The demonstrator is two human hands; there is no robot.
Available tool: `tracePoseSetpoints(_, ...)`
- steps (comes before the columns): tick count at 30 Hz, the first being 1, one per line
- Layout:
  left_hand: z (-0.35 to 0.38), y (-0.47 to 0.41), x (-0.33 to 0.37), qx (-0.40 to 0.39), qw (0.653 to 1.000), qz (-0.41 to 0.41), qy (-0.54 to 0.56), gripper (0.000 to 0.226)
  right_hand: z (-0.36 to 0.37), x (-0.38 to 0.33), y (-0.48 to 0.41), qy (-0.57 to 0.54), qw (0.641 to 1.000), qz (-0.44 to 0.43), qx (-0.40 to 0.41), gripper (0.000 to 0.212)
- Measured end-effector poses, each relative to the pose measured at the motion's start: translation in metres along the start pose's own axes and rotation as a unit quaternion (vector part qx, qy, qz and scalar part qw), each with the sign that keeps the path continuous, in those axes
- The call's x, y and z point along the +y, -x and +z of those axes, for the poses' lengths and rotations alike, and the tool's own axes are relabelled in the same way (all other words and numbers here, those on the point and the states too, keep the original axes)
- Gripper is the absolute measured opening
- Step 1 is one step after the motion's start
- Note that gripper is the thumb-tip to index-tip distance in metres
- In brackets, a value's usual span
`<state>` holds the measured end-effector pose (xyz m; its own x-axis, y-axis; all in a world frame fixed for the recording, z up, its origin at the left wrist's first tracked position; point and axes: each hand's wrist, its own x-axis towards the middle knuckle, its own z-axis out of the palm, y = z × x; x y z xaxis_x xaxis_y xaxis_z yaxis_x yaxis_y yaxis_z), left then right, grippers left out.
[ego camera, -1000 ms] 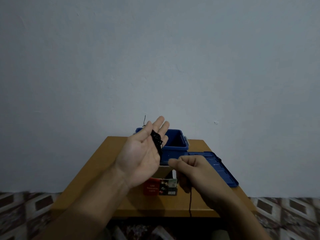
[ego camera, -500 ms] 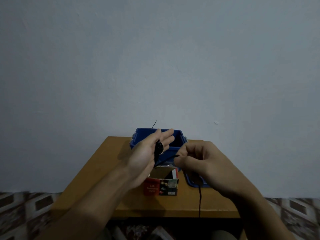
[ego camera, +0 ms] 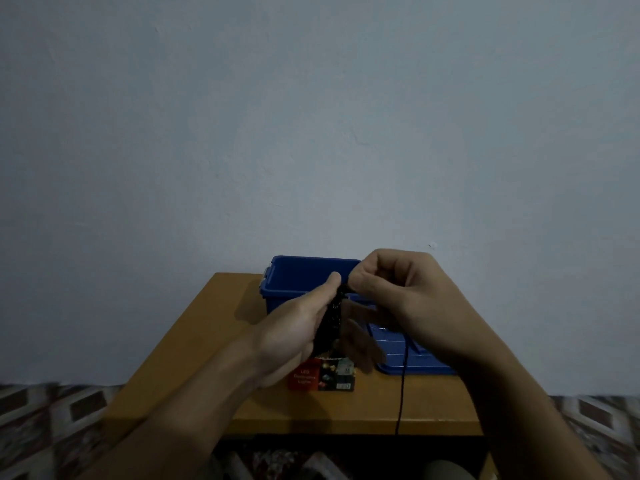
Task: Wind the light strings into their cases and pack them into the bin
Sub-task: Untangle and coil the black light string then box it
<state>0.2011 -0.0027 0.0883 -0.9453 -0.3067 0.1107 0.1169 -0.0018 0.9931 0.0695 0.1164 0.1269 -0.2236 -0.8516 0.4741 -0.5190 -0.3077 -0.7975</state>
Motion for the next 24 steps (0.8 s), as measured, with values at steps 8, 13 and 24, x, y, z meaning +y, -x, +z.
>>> tracePoseSetpoints(8, -0.002, 0.006, 0.002, -0.108, 0.994, -0.035, 0.000, 0.088, 0.002, 0.008, 0.001, -0.005, 1.000, -0.005, 0.013, 0.017)
tracePoseSetpoints(13, -0.005, 0.007, 0.005, -0.132, 0.991, -0.005, 0.022, 0.078, 0.000, 0.012, 0.004, -0.035, 0.999, 0.003, 0.005, 0.018)
tracePoseSetpoints(24, -0.002, 0.004, 0.010, -0.124, 0.987, 0.054, 0.089, 0.057, 0.004, 0.027, 0.005, -0.055, 0.998, 0.041, -0.017, 0.018)
